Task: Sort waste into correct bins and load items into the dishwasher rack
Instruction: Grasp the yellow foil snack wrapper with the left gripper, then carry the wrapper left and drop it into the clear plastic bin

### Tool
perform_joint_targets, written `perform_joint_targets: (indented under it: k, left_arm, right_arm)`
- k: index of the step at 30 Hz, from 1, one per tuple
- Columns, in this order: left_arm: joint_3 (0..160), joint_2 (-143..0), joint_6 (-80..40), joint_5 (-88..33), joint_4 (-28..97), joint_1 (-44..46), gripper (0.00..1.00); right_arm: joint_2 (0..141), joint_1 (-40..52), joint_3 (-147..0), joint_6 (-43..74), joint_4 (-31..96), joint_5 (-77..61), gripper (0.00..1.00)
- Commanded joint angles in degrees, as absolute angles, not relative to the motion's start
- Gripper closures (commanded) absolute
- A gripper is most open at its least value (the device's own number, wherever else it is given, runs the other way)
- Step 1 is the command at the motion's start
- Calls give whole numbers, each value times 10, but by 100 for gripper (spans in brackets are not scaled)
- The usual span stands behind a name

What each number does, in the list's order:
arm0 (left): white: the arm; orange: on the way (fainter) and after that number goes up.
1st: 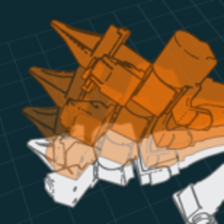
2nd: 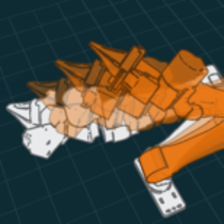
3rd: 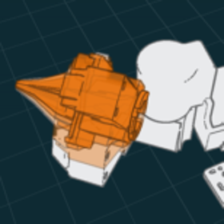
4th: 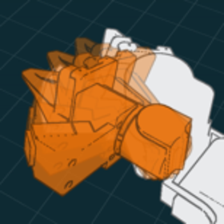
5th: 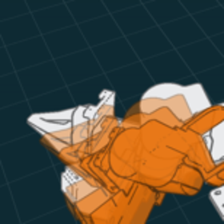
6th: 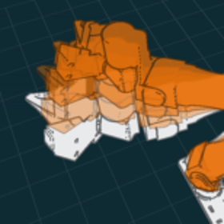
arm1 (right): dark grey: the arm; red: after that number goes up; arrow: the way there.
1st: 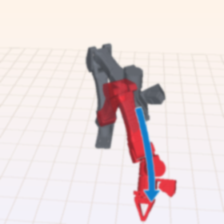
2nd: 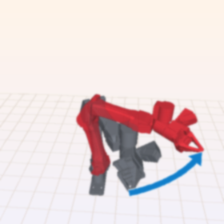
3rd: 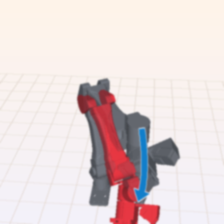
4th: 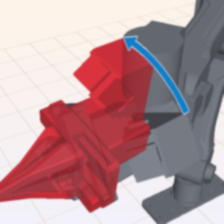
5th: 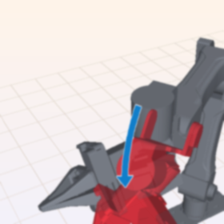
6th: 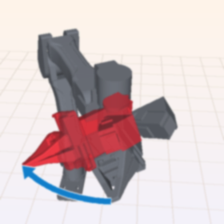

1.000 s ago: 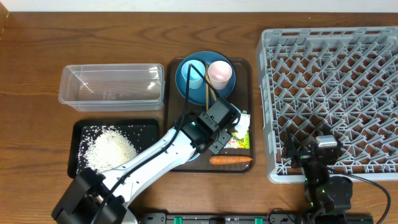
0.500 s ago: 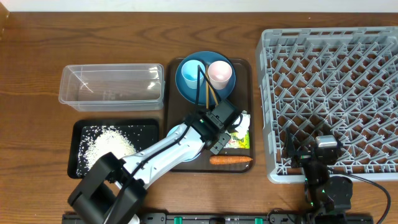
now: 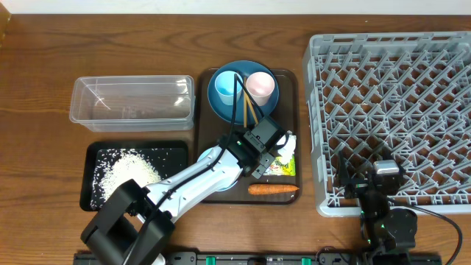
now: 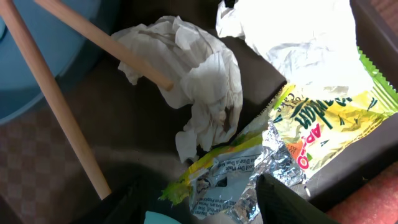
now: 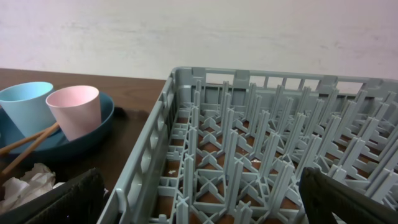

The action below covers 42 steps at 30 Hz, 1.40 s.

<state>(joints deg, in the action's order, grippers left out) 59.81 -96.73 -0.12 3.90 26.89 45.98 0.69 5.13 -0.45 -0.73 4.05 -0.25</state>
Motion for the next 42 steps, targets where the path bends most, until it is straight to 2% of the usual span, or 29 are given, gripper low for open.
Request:
perform_joint_targets:
  k: [1,4,7,10,15,17,20,31,37,42]
  left_arm:
    - [601,-982,2,52,262,458,42]
    - [601,-992,2,52,259,458,43]
    - [601,-992,2,52,260,457,62]
    - [601,-990,2,52,261,457,75]
    - [601,-966,2,52,282,457,81]
    - [601,-948,0,52,289,457,89]
    - [601,-912,-15,48,300,457,94]
    - [601,-773,-19,-74,330,457,94]
    - [601,-711,-25,-40,330,442,94]
    - [601,-683,-60,46,330,373,94]
  right_arm:
    - [6,47,-3,-18,43,-4,1]
    - [7,47,-3,-18,43,-4,1]
    - [7,47,-3,-18,43,-4,1]
    - [6,47,-3,-18,43,-4,1]
    - [7,47,-3,-18,43,-4,1]
    - [6,47,-3,-18,43,-4,1]
    - [6,47,-3,-18,43,-4,1]
    - [6,47,-3,-18,43,-4,1]
    - [7,47,-3,-18,43,-4,1]
    - [7,47,-3,-18,43,-4,1]
